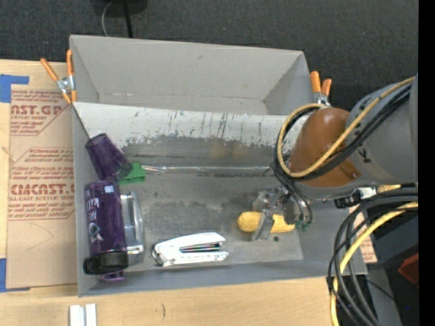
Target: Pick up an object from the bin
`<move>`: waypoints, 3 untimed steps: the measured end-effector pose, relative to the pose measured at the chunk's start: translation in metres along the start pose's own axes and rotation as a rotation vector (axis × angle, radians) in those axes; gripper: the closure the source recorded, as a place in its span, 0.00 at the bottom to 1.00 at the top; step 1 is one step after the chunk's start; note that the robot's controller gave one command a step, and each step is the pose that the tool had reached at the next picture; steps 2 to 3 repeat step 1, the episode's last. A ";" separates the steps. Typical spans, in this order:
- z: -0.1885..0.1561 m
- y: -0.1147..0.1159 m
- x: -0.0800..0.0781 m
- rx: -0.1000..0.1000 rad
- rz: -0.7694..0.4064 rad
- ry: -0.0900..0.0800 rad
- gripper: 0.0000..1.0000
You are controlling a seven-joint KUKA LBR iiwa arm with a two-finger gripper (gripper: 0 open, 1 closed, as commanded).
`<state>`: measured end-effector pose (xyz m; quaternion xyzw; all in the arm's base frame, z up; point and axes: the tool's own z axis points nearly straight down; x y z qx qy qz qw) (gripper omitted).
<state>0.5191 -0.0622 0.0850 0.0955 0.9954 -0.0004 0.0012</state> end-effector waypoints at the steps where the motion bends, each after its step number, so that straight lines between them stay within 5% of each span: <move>1: -0.169 0.018 0.002 -0.002 0.020 -0.010 1.00; 3: -0.169 0.018 0.002 -0.002 0.020 -0.010 1.00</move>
Offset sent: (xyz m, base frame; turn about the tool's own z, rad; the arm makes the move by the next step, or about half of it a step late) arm 0.0000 0.0000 0.0000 0.0000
